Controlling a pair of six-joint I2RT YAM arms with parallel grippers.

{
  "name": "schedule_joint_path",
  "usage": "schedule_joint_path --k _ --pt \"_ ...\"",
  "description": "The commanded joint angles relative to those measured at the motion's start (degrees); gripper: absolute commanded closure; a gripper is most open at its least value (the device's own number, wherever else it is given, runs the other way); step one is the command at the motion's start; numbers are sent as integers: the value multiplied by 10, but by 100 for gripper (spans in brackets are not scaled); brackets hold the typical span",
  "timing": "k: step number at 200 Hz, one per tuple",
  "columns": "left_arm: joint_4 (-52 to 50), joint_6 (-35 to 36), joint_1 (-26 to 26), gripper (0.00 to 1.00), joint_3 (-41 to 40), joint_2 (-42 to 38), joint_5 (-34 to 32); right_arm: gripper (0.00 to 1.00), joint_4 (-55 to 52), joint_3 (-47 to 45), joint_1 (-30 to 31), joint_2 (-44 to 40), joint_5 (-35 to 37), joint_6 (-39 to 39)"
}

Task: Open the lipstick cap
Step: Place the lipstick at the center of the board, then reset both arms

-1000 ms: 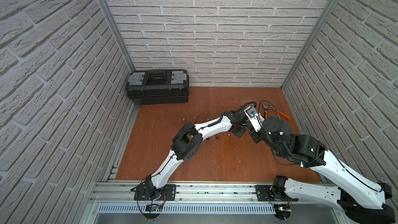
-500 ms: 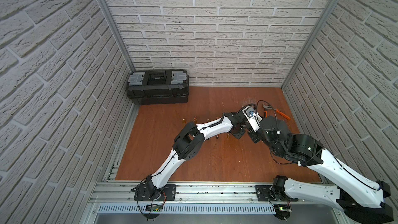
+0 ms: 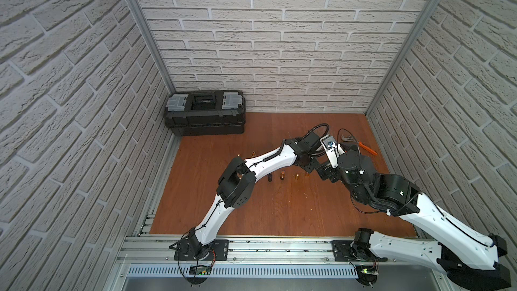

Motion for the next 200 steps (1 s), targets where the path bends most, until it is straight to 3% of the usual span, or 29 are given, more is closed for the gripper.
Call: schedule_joint_path --k 1,37,65,111,146,153,160,163,200 --pt "31 -28 25 52 -13 -53 33 0 29 -11 3 -16 95 43" --pt "60 -38 46 52 -54 -97 32 0 -17 2 2 -9 155 95" --pt "71 -57 73 52 -95 -138 39 0 -15 -3 2 -22 142 93" --pt "139 -107 140 49 -271 -277 33 0 -19 -3 1 -5 133 107" --pt "172 -130 224 43 -389 -388 19 0 27 -9 -11 18 128 101" --pt "178 -129 239 36 -411 -410 12 0 45 -16 -21 18 121 101" --pt "182 -128 254 8 -430 -432 5 0 65 -25 -32 15 116 102" --pt "185 -126 261 3 -437 -440 2 0 73 -31 -37 13 114 103" --pt "192 -104 334 2 -502 -513 -53 0 275 -173 -147 -46 31 54"
